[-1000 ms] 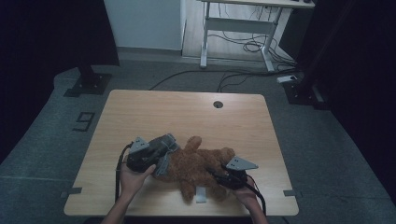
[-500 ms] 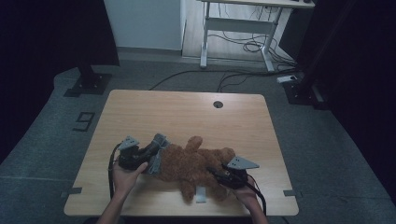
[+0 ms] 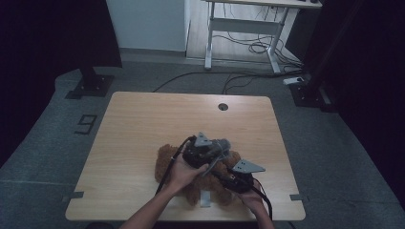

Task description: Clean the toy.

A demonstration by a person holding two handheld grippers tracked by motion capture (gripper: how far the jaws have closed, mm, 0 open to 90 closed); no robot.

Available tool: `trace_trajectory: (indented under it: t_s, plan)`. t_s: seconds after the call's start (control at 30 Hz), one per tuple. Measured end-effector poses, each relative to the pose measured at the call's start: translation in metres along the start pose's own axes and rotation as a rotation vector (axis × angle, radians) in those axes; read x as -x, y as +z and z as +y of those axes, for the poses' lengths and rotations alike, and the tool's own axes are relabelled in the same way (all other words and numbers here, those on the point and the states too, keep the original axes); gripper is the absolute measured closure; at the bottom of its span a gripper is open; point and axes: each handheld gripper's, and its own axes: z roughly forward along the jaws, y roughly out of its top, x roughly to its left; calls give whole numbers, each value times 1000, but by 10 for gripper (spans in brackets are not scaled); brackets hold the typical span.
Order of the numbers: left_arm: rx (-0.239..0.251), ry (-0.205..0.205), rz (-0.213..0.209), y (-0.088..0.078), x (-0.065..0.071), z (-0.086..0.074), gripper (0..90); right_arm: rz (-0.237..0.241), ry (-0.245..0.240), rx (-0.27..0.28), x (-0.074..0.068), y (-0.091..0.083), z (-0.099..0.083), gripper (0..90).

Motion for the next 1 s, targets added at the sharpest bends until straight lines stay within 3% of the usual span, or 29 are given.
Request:
trace_trajectory:
  t_s: [0.1, 0.13, 0.17, 0.27, 0.3, 0.33, 0.4, 0.6, 0.8, 0.87, 0.97, 1.0]
  plan:
    - [15, -26, 10, -2, -9, -10, 774, 0, 4, -1, 0, 0, -1, 612]
    - [21, -45, 47, -13, -19, -17, 774, -1, -3, 2, -1, 1, -1, 613]
    - [21, -45, 47, -13, -19, -17, 774, -1, -3, 2, -1, 1, -1, 613]
    - [33, -93, 95, -39, -43, -35, 775, 0, -1, 3, -1, 0, -1, 612]
    - [33, -93, 95, -39, -43, -35, 775, 0, -1, 3, -1, 0, -1, 612]
    - [44, -98, 121, -54, -52, -42, 775, 2, 2, 4, -1, 1, 0, 612]
    - [53, -110, 154, -67, -61, -49, 775, 3, 4, 5, 0, 1, 0, 612]
    - [74, -204, 175, -91, -92, -76, 774, 2, 7, 9, -1, 1, -1, 613]
    - [63, -256, 210, -101, -107, -97, 776, 4, 9, 8, 0, 0, -1, 613]
    - [55, -294, 206, -104, -115, -108, 776, 4, 10, 9, 0, 0, -1, 613]
    - [68, -303, 196, -105, -115, -106, 775, 3, 11, 9, 1, 1, -1, 613]
    - [76, -259, 215, -106, -107, -94, 775, 2, 11, 10, 1, 1, -1, 613]
